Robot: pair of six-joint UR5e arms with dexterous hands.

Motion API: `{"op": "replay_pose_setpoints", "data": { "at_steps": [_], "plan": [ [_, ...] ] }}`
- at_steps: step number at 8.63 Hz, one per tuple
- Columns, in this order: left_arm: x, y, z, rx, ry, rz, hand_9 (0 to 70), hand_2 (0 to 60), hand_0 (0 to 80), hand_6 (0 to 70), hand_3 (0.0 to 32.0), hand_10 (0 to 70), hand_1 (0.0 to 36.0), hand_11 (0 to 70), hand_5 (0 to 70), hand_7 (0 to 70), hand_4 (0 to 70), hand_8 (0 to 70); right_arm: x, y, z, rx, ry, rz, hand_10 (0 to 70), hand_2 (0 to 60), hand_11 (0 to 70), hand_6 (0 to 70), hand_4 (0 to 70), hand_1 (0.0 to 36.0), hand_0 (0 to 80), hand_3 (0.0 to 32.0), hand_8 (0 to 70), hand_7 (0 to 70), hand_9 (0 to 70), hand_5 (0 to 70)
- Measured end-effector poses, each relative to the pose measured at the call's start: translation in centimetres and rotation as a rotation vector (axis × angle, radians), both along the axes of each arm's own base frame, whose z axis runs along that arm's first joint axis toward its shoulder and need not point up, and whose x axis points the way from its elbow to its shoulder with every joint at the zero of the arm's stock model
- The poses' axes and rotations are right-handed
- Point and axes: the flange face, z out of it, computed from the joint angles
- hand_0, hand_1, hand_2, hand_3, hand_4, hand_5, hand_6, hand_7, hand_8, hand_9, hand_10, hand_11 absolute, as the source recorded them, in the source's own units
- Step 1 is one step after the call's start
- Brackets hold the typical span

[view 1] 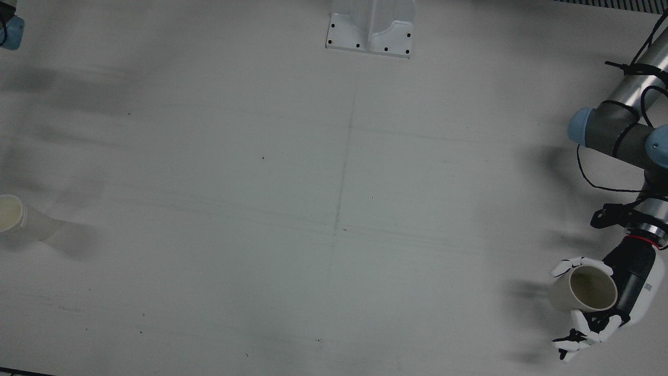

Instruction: Pour water

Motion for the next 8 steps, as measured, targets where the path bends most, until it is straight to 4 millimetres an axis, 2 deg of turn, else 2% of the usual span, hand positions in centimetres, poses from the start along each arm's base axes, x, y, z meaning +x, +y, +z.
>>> {"op": "replay_pose_setpoints", "data": {
  "at_steps": [1, 2, 3, 5, 6, 8],
  "plan": [
    [-0.3, 0.0, -0.6, -0.001, 0.012, -0.002, 7.5, 60.0, 74.2, 12.5, 0.0, 4.6, 36.0, 8.9, 70.0, 25.9, 70.0, 9.4, -3.1, -2.0, -0.5, 0.025, 0.009, -0.037, 1.9, 11.5, 4.7, 1.4, 2.3, 18.6, 49.9, 0.0, 0.9, 8.2, 0.2, 16.6],
    [-1.1, 0.0, -0.9, -0.002, 0.019, -0.01, 7.5, 60.0, 73.0, 12.4, 0.0, 4.5, 36.0, 8.7, 70.0, 25.8, 70.0, 9.5, -6.2, -3.1, -0.9, 0.044, 0.012, -0.062, 1.7, 10.7, 4.4, 0.6, 0.4, 18.6, 49.8, 0.0, 0.8, 7.6, 0.1, 16.3],
    [-2.1, 0.3, -0.8, -0.004, 0.021, -0.02, 7.3, 60.0, 73.0, 12.4, 0.0, 4.4, 36.0, 8.6, 70.0, 25.7, 70.0, 9.4, -8.6, -3.4, -1.2, 0.053, 0.012, -0.084, 1.6, 10.9, 4.3, 0.6, 0.5, 18.7, 49.8, 0.0, 0.8, 7.7, 0.1, 16.2],
    [-3.6, 0.5, -0.6, -0.006, 0.021, -0.037, 7.4, 60.0, 74.0, 12.3, 0.0, 4.4, 36.0, 8.6, 70.0, 25.6, 70.0, 9.4, -11.5, -3.4, -1.5, 0.066, 0.024, -0.123, 2.4, 12.5, 5.5, 1.9, 2.1, 19.9, 50.9, 0.0, 1.5, 9.6, 0.5, 17.5],
    [-4.0, 0.5, -0.5, -0.006, 0.021, -0.043, 7.3, 60.0, 74.7, 12.3, 0.0, 4.3, 36.0, 8.5, 70.0, 25.6, 70.0, 9.3, -12.5, -3.4, -1.7, 0.071, 0.035, -0.138, 3.2, 16.3, 6.7, 3.3, 4.2, 21.2, 51.5, 0.0, 2.1, 11.0, 1.4, 18.9],
    [-4.4, 0.4, -0.5, -0.003, 0.024, -0.048, 7.5, 60.0, 76.4, 12.4, 0.0, 4.4, 36.0, 8.6, 70.0, 25.9, 70.0, 9.4, -14.2, -3.4, -2.2, 0.083, 0.043, -0.139, 4.7, 19.2, 8.9, 5.4, 7.9, 22.3, 52.1, 0.0, 3.7, 13.6, 4.0, 20.9]
  ]
}}
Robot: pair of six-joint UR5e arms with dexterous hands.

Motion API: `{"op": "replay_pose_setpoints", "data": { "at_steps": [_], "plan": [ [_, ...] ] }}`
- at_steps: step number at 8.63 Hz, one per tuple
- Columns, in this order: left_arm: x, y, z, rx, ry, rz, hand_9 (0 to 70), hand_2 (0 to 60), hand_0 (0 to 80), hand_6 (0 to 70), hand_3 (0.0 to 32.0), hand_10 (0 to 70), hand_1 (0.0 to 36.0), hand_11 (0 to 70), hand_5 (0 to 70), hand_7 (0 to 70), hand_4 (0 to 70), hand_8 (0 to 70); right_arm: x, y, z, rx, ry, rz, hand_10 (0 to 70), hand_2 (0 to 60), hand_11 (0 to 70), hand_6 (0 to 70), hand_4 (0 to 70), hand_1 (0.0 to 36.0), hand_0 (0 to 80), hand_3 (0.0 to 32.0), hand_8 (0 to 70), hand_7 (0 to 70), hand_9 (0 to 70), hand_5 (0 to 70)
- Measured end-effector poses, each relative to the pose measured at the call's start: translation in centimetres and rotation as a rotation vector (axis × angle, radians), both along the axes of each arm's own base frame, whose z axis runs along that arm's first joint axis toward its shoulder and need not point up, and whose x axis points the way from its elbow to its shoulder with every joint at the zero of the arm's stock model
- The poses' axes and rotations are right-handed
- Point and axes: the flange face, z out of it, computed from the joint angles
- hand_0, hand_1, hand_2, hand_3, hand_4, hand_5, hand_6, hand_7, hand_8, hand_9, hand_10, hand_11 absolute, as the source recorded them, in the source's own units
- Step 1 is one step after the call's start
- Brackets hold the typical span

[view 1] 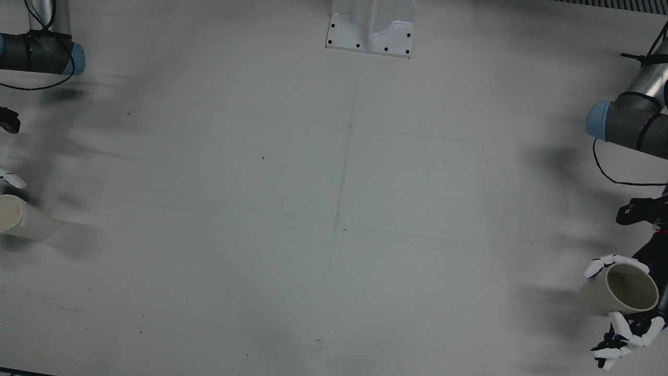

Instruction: Pour water

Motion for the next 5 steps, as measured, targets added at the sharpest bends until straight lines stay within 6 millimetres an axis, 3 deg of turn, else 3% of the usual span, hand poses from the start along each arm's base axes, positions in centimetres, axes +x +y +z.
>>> {"op": "replay_pose_setpoints", "data": {
  "at_steps": [3, 5],
  "plan": [
    [-1.0, -0.1, 0.2, 0.004, 0.003, -0.015, 7.6, 60.0, 77.9, 12.5, 0.0, 4.3, 36.0, 8.5, 70.0, 25.8, 70.0, 9.5, -2.4, 0.0, -0.8, 0.014, -0.004, 0.009, 5.4, 20.9, 9.9, 7.3, 10.7, 23.1, 53.0, 0.0, 4.4, 15.0, 5.1, 22.1],
    [-1.5, 0.0, 0.6, 0.004, 0.003, -0.021, 7.6, 60.0, 80.0, 12.4, 0.0, 4.2, 36.0, 8.4, 70.0, 25.8, 70.0, 9.5, -3.5, -0.8, -1.8, 0.026, -0.006, 0.022, 8.9, 26.3, 15.1, 11.4, 15.5, 25.0, 54.4, 0.0, 7.8, 19.8, 9.6, 25.3]
  ]
}}
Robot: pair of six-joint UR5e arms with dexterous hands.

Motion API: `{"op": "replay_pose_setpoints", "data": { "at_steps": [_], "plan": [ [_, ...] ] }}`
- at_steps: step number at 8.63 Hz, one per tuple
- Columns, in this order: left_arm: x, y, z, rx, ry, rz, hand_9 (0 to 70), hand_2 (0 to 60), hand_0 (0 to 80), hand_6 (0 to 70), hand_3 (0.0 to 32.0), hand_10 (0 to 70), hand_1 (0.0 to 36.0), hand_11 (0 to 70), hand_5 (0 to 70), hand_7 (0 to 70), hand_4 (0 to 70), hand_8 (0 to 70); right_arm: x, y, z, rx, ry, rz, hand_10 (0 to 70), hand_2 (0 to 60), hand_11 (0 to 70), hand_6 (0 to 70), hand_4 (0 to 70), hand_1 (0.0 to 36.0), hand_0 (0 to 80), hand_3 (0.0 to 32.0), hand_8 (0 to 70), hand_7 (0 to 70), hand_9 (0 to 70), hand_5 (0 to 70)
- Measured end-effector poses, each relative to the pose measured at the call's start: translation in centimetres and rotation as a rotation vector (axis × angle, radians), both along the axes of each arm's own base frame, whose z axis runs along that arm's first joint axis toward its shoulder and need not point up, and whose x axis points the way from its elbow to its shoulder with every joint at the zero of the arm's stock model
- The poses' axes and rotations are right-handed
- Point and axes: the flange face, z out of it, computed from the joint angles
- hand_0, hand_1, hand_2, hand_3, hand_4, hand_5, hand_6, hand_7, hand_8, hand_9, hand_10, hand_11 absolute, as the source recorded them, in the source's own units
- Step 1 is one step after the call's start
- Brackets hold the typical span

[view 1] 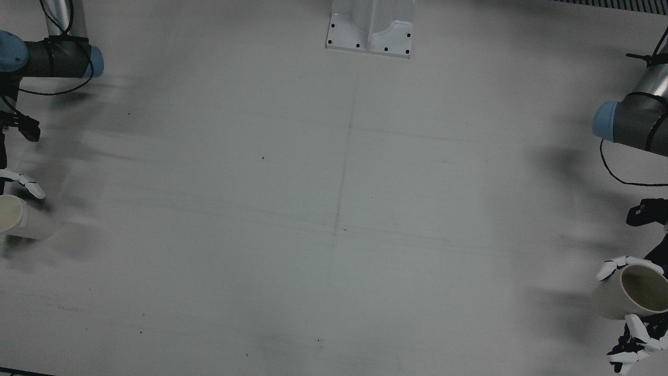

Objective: Pour water
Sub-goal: 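Close the right hand around the white paper cup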

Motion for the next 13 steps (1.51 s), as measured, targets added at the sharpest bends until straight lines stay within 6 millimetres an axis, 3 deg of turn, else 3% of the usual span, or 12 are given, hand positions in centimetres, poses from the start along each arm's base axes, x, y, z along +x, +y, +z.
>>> {"op": "replay_pose_setpoints", "data": {
  "at_steps": [1, 2, 3, 4, 5, 6, 7, 9, 11, 12, 13],
  "plan": [
    [-0.1, 0.0, 0.1, 0.001, 0.001, -0.001, 7.5, 60.0, 80.0, 12.3, 0.0, 4.1, 36.0, 8.2, 70.0, 25.7, 70.0, 9.5, -0.4, -0.5, -0.5, 0.008, 0.0, 0.011, 19.3, 35.2, 30.1, 19.0, 21.3, 24.9, 53.5, 0.0, 14.0, 29.3, 19.6, 30.7],
    [-0.2, 0.0, 0.1, 0.001, 0.002, -0.003, 7.6, 60.0, 80.0, 12.4, 0.0, 4.0, 36.0, 8.0, 70.0, 25.8, 70.0, 9.6, -0.8, -1.0, -1.0, 0.014, 0.0, 0.021, 32.4, 31.7, 47.6, 28.7, 26.1, 19.9, 51.1, 0.0, 21.3, 40.5, 31.4, 35.5],
    [-0.3, 0.0, 0.1, 0.003, 0.003, -0.004, 7.5, 60.0, 80.0, 12.4, 0.0, 4.0, 36.0, 8.1, 70.0, 25.7, 70.0, 9.5, -1.0, -1.3, -1.3, 0.018, 0.004, 0.026, 35.0, 24.4, 50.6, 30.9, 25.7, 16.1, 49.6, 0.0, 23.1, 43.8, 34.5, 37.4],
    [-0.4, 0.0, 0.1, 0.004, 0.004, -0.006, 7.5, 60.0, 80.0, 12.5, 0.0, 4.0, 36.0, 8.1, 70.0, 25.8, 70.0, 9.6, -1.0, -1.4, -1.4, 0.02, 0.011, 0.029, 35.1, 16.1, 50.7, 30.0, 23.6, 13.7, 49.3, 0.0, 22.3, 42.7, 33.5, 36.5],
    [-0.5, 0.0, 0.2, 0.003, 0.003, -0.007, 7.5, 60.0, 80.0, 12.5, 0.0, 4.1, 36.0, 8.2, 70.0, 25.8, 70.0, 9.5, -1.0, -1.3, -1.3, 0.021, 0.023, 0.03, 32.3, 10.6, 47.3, 27.9, 20.3, 14.0, 50.4, 0.0, 20.6, 41.2, 31.3, 35.7],
    [-0.6, 0.2, 0.4, 0.001, 0.001, -0.007, 7.4, 60.0, 80.0, 12.6, 0.0, 4.1, 36.0, 8.2, 70.0, 25.9, 70.0, 9.5, -0.9, -1.2, -1.2, 0.02, 0.032, 0.031, 28.7, 10.2, 42.9, 27.5, 19.2, 15.7, 51.8, 0.0, 19.5, 40.8, 29.6, 36.4],
    [-0.7, 0.3, 0.5, -0.001, 0.0, -0.008, 7.6, 60.0, 80.0, 12.8, 0.0, 4.2, 36.0, 8.4, 70.0, 26.2, 70.0, 9.6, -0.7, -1.2, -1.2, 0.021, 0.03, 0.034, 29.9, 11.8, 44.4, 29.2, 20.4, 15.9, 51.9, 0.0, 19.8, 41.8, 29.9, 37.0],
    [-0.8, 0.4, 0.2, 0.004, 0.004, -0.006, 7.5, 60.0, 80.0, 12.6, 0.0, 4.1, 36.0, 8.2, 70.0, 25.9, 70.0, 9.6, 1.0, -1.6, -3.9, 0.043, 0.02, 0.062, 33.0, 13.3, 48.2, 27.6, 17.3, 14.7, 49.9, 0.0, 19.5, 40.2, 29.7, 35.2],
    [-0.9, 0.5, 0.0, 0.009, 0.007, -0.007, 7.6, 60.0, 80.0, 12.6, 0.0, 4.0, 36.0, 8.1, 70.0, 25.9, 70.0, 9.8, 1.7, -0.9, -5.2, 0.011, 0.045, 0.065, 32.0, 13.0, 47.0, 24.1, 12.8, 14.2, 49.1, 0.0, 17.5, 37.3, 27.4, 32.8],
    [-1.0, 0.6, 0.0, 0.008, 0.011, -0.007, 7.5, 60.0, 80.0, 12.5, 0.0, 4.0, 36.0, 8.0, 70.0, 25.9, 70.0, 9.7, 1.9, -0.7, -5.3, -0.001, 0.054, 0.066, 29.9, 11.6, 44.3, 21.5, 10.1, 13.9, 48.7, 0.0, 15.9, 34.5, 25.0, 31.1],
    [-1.2, 0.8, -0.1, 0.008, 0.014, -0.007, 7.4, 60.0, 80.0, 12.4, 0.0, 3.9, 36.0, 7.9, 70.0, 25.8, 70.0, 9.6, 2.2, -0.6, -5.3, -0.007, 0.056, 0.071, 17.5, 12.8, 27.1, 14.9, 3.8, 16.7, 49.4, 0.0, 11.8, 25.9, 17.0, 27.7]
  ]
}}
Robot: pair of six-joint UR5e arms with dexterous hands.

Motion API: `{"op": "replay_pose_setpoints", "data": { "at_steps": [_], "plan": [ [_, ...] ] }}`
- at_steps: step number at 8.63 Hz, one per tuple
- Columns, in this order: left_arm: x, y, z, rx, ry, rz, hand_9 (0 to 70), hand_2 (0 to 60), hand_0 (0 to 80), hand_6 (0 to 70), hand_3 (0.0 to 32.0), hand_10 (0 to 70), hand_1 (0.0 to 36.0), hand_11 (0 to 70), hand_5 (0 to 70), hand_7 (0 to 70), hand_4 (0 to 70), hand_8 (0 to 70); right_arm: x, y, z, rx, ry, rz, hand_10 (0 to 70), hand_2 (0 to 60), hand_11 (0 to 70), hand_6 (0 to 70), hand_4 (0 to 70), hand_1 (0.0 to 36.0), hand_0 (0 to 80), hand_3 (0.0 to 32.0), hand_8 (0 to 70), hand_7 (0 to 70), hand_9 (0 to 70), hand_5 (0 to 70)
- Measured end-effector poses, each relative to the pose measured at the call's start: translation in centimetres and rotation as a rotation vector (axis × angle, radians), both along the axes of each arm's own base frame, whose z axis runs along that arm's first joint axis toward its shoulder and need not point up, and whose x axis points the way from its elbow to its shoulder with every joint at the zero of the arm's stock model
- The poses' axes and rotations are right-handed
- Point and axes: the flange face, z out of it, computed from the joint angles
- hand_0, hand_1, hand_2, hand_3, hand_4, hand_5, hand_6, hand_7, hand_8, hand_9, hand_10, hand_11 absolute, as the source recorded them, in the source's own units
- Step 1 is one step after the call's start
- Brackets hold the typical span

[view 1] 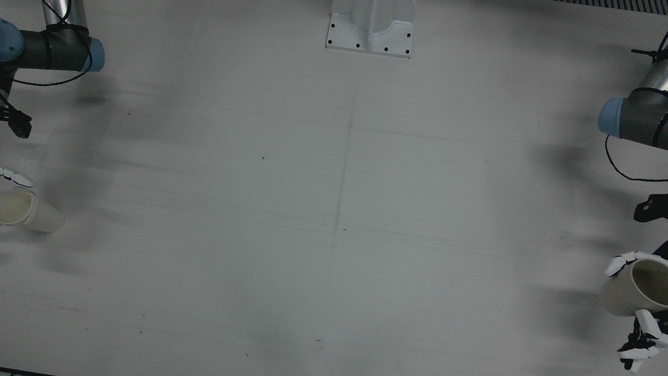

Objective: Pour water
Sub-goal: 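Close the right hand around the white paper cup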

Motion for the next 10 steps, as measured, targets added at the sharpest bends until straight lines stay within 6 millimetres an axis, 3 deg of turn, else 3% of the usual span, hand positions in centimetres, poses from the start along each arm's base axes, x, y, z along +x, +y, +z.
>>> {"op": "replay_pose_setpoints", "data": {
  "at_steps": [1, 2, 3, 5, 7, 8, 9, 10],
  "plan": [
    [-0.1, 0.1, -0.2, 0.001, 0.002, 0.0, 7.3, 60.0, 80.0, 12.2, 0.0, 3.8, 36.0, 7.8, 70.0, 25.7, 70.0, 9.6, 0.4, 0.1, 0.1, -0.003, -0.001, 0.004, 5.5, 13.0, 9.9, 7.6, 0.0, 18.1, 49.1, 0.0, 5.4, 16.1, 6.8, 24.7],
    [-0.2, 0.2, -0.5, 0.003, 0.004, 0.0, 7.4, 60.0, 80.0, 12.3, 0.0, 3.8, 36.0, 7.7, 70.0, 25.8, 70.0, 9.7, 0.7, 0.5, 0.5, -0.009, 0.001, 0.007, 3.6, 16.0, 7.2, 4.9, 0.0, 18.9, 49.0, 0.0, 2.4, 12.2, 2.5, 23.9],
    [-0.4, 0.5, -0.6, 0.003, 0.004, 0.0, 7.3, 60.0, 80.0, 12.1, 0.0, 3.7, 36.0, 7.7, 70.0, 25.7, 70.0, 9.6, 1.0, 1.2, 1.2, -0.018, 0.004, 0.005, 4.1, 19.9, 7.9, 6.2, 0.1, 20.2, 49.5, 0.0, 2.7, 13.6, 3.1, 24.8],
    [-0.7, 1.1, -0.5, 0.0, 0.003, 0.002, 7.1, 60.0, 80.0, 12.0, 0.0, 3.7, 36.0, 7.7, 70.0, 25.5, 70.0, 9.4, 1.3, 2.1, 2.2, -0.006, -0.004, 0.0, 5.9, 21.2, 10.6, 6.8, 0.3, 21.1, 50.1, 0.0, 3.9, 14.5, 4.3, 24.8],
    [-0.9, 1.3, -0.7, 0.001, 0.003, 0.001, 6.9, 60.0, 80.0, 11.9, 0.0, 3.5, 36.0, 7.4, 70.0, 25.2, 70.0, 9.3, 0.4, 2.4, 2.5, 0.011, -0.009, -0.018, 4.5, 18.1, 8.7, 5.4, 0.0, 21.0, 50.4, 0.0, 3.1, 12.4, 2.7, 22.7],
    [-1.0, 1.4, -0.8, 0.001, 0.003, 0.001, 6.9, 60.0, 80.0, 12.0, 0.0, 3.7, 36.0, 7.7, 70.0, 25.3, 70.0, 9.4, -0.3, 2.6, 2.7, 0.011, -0.006, -0.031, 3.0, 12.7, 6.5, 4.0, 0.0, 20.0, 50.6, 0.0, 2.5, 10.3, 1.2, 20.7],
    [-1.2, 1.5, -0.8, 0.001, 0.003, -0.002, 6.9, 60.0, 80.0, 11.9, 0.0, 3.5, 36.0, 7.5, 70.0, 25.2, 70.0, 9.4, -0.8, 2.7, 2.9, 0.008, -0.004, -0.04, 2.7, 11.8, 5.9, 3.5, 0.0, 19.7, 50.5, 0.0, 2.3, 9.8, 0.9, 19.8],
    [-1.5, 1.6, -0.8, 0.001, 0.003, -0.005, 7.1, 60.0, 80.0, 11.9, 0.0, 3.5, 36.0, 7.4, 70.0, 25.4, 70.0, 9.4, -1.1, 2.7, 3.1, 0.006, -0.002, -0.046, 3.6, 15.4, 7.3, 4.3, 0.0, 20.6, 50.5, 0.0, 2.6, 10.4, 1.7, 20.3]
  ]
}}
